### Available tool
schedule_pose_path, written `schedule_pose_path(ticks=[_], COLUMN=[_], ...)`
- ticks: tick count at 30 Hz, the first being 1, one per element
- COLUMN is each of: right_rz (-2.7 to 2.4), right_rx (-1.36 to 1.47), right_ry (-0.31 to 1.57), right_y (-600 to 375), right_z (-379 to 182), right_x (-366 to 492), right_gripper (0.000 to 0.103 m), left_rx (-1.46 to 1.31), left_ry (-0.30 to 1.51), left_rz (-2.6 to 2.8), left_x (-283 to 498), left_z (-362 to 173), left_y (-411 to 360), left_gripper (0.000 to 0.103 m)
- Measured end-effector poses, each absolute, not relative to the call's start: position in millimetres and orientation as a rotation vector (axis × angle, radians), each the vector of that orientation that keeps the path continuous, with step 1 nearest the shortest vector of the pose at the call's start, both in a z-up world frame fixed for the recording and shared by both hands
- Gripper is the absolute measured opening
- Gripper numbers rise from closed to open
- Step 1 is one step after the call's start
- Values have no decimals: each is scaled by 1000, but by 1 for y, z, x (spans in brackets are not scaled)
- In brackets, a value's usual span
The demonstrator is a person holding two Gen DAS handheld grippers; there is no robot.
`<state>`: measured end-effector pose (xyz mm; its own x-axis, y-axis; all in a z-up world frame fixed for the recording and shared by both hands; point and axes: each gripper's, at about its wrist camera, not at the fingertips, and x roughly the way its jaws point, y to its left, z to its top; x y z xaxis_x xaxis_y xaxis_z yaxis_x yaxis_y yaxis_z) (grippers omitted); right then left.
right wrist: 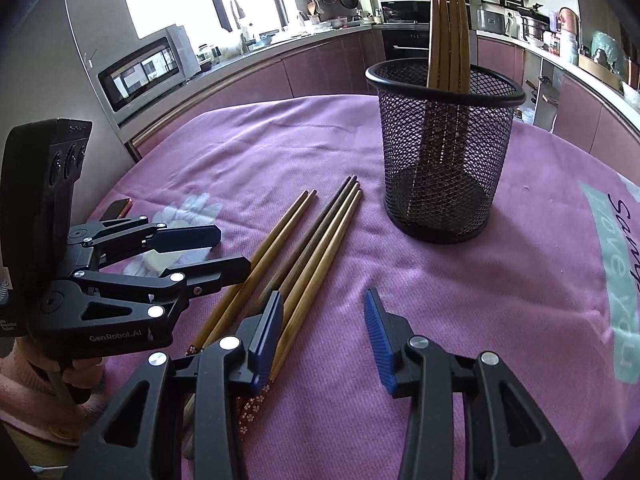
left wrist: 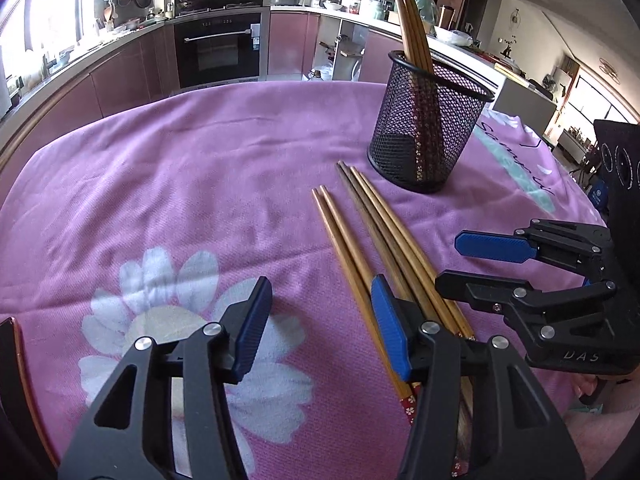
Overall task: Organize utensils
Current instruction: 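Open the right gripper and withdraw it back over the table, then lower the right gripper onto a wooden chopstick and close on it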
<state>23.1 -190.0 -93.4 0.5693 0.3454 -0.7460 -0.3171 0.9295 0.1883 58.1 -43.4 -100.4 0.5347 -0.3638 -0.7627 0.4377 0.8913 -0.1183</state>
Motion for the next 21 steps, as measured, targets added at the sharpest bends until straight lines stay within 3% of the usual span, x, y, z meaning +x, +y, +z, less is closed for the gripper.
schedule_pose_path(ticks=[21], right_rz=[363], right_rx=[4], right_ry=[887], right_y=[-193], right_z=[-96], right_x=[23], right_gripper=[37], left_rx=[155], left_ry=[876], left_rz=[-473], left_x=[55], left_z=[-105], left_y=[-48], left_gripper=[46])
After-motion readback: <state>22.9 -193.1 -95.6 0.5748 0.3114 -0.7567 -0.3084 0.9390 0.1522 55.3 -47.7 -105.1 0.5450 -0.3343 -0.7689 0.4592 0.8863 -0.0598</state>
